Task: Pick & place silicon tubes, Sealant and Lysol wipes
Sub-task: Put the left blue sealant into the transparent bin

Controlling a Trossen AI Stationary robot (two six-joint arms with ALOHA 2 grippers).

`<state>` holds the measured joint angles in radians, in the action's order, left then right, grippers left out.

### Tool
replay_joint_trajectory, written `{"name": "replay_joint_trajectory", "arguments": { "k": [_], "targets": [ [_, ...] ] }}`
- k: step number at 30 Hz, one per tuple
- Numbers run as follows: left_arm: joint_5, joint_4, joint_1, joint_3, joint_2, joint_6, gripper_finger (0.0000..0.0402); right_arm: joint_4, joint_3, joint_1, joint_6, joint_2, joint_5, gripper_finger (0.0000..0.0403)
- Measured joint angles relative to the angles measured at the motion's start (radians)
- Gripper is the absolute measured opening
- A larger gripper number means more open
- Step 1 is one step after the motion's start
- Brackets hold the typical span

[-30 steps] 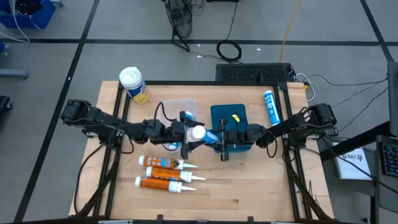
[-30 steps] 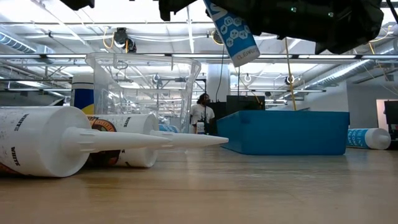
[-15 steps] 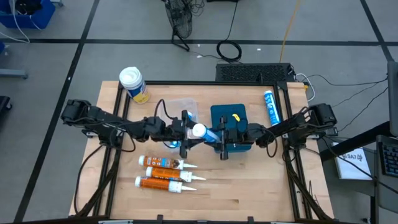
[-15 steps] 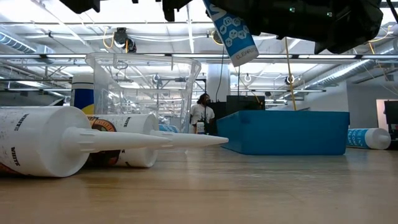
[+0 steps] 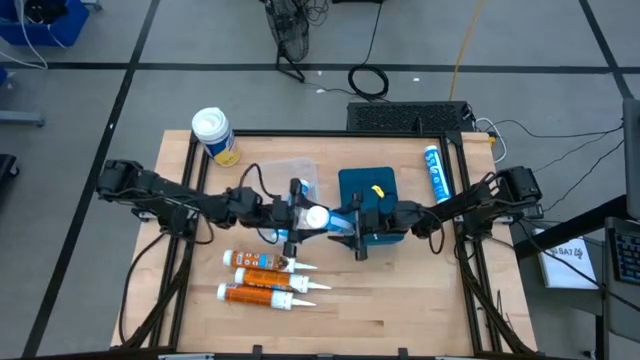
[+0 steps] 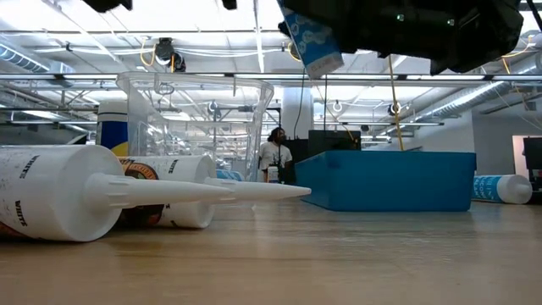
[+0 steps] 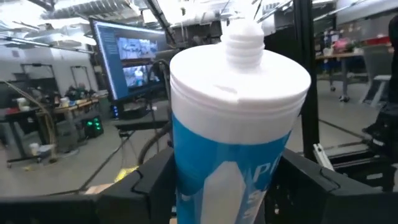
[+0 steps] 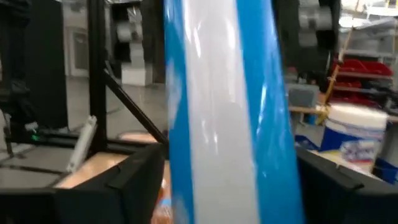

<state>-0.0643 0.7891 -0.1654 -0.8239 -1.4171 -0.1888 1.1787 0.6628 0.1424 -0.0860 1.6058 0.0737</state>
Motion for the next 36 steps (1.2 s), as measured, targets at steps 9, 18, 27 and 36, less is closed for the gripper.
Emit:
{"name": "replay_joint_trajectory", "arguments": {
  "k": [9,18,27,36],
  "targets": [
    [-0.431,-0.35,-0.142,-0.001,0.23,0.015,0.0218,-0.058,0.0,0.007,-0.001,0.001,0.103,0.0288],
    [-0.98,-0.674,-0.249,-0.001,0.361,0.158,0.0218,-0.08,-0.003,0.016,0.036,0.002,0.057,0.0289],
    [-0.893,-1.023,-0.219,-0.002,0.391,0.611,0.0218,-0.081,-0.002,0.016,0.039,0.002,0.08,0.029],
    [-0.497,-1.091,-0.123,-0.001,0.3,0.771,0.0218,-0.085,-0.002,0.009,0.047,0.002,0.082,0.029]
  ]
}}
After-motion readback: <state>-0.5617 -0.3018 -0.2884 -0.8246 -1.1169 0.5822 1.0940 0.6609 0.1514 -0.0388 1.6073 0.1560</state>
